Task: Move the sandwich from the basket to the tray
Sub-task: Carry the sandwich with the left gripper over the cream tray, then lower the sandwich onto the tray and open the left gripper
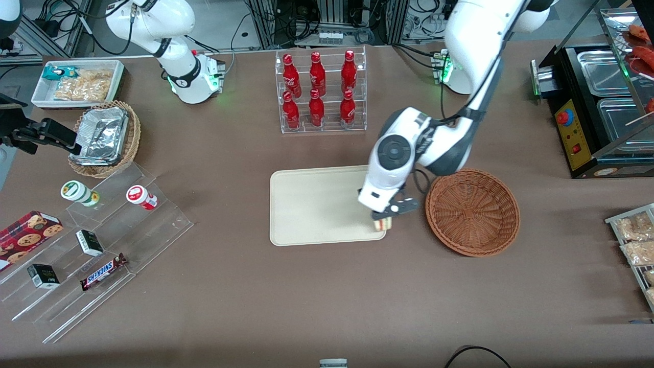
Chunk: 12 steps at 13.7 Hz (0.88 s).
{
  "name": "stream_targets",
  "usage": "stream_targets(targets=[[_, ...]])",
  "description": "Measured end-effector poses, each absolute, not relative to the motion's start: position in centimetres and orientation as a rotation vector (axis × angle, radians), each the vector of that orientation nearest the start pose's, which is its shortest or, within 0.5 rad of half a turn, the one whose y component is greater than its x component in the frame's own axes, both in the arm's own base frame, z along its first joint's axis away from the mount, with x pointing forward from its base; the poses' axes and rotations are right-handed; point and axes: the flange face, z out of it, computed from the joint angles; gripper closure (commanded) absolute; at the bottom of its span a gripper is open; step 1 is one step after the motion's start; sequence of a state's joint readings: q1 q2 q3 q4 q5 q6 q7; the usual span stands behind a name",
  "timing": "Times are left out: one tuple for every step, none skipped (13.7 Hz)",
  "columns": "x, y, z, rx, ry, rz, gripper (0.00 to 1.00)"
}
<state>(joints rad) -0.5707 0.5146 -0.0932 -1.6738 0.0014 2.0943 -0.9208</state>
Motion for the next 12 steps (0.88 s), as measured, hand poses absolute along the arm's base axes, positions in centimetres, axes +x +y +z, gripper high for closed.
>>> stream_targets(targets=[[52.4,-41.9,29.8,-3.081,-0.409,0.144,0.95],[52.0,-43.4,29.8,-3.087,-0.407,0.136,0.95],[51.6,-44.7,29.7,-3.092,-0.403,0.131,0.95],[51.3,-46.0,29.3,-3.095,-0.4,0.129,0.95],[50.9,-47.3,28.7,-3.096,-0.4,0.129,0.95],[50.7,-48.4,28.2,-3.098,-0.399,0.13,0.95],[50.6,-49.3,27.6,-3.104,-0.397,0.136,0.95],[50.5,-50.1,27.2,-3.114,-0.393,0.151,0.95],[50.4,-50.8,26.7,-3.121,-0.396,0.165,0.95],[50.4,-51.3,26.4,-3.125,-0.399,0.174,0.94],[50.4,-51.7,26.0,-3.128,-0.399,0.181,0.93],[50.4,-51.9,25.7,-3.131,-0.398,0.186,0.89]])
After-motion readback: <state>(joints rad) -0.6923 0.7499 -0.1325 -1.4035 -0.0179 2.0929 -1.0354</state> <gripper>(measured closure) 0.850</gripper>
